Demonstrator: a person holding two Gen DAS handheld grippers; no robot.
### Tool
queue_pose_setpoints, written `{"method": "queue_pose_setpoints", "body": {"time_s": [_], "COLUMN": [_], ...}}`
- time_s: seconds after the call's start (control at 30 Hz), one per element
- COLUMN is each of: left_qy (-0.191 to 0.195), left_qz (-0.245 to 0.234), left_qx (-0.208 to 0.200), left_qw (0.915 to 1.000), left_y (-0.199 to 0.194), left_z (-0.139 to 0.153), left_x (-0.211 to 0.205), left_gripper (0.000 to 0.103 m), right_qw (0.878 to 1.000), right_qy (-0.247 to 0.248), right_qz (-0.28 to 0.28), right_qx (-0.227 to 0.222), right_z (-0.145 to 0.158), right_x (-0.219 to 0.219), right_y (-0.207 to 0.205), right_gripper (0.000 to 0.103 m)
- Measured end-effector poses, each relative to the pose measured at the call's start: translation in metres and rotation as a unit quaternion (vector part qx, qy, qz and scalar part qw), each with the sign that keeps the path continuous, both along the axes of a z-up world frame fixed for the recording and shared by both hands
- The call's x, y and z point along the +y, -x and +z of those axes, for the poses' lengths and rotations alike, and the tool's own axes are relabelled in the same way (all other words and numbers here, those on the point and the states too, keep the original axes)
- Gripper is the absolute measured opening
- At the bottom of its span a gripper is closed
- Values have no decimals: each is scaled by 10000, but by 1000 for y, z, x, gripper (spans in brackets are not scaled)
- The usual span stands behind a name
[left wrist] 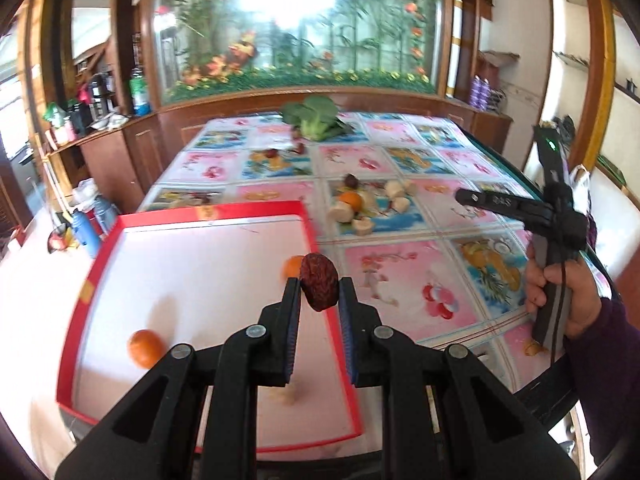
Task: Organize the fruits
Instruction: 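Carry the date into the tray and open the left gripper while the right releases the kiwi there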
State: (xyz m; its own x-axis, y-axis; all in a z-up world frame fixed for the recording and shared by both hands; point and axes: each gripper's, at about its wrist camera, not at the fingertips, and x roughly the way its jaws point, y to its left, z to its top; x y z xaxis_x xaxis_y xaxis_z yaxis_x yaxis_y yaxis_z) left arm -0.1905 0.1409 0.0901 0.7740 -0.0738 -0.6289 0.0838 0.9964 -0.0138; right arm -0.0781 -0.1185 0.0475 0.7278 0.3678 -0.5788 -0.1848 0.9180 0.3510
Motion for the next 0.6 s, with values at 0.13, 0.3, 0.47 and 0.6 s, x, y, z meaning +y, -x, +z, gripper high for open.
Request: {"method": "queue_pose_setpoints", "body": {"time_s": [0.13, 0.3, 0.47, 0.6], "left_qy": [48, 138, 211, 246], "left_qz": [211, 469, 683, 790], "left_qx": [-108, -54, 51, 148], "left_qw": [9997, 9988, 9974, 9965], "left_y": [9, 15, 19, 21], "left_z": [3, -2, -11, -19], "left_x": [20, 46, 67, 78], "left_gripper": [21, 21, 21, 21], "right_qw": [9996, 9941, 9818, 9712], "right_qy": [-21, -412, -467, -437], "right_qz": [237, 988, 1841, 2342], "right_qx": [-182, -143, -83, 22], "right_z": [8, 15, 21, 15], "right_x": [22, 71, 130, 163], "right_y": [22, 43, 64, 81], "right_gripper": [21, 21, 21, 21]}}
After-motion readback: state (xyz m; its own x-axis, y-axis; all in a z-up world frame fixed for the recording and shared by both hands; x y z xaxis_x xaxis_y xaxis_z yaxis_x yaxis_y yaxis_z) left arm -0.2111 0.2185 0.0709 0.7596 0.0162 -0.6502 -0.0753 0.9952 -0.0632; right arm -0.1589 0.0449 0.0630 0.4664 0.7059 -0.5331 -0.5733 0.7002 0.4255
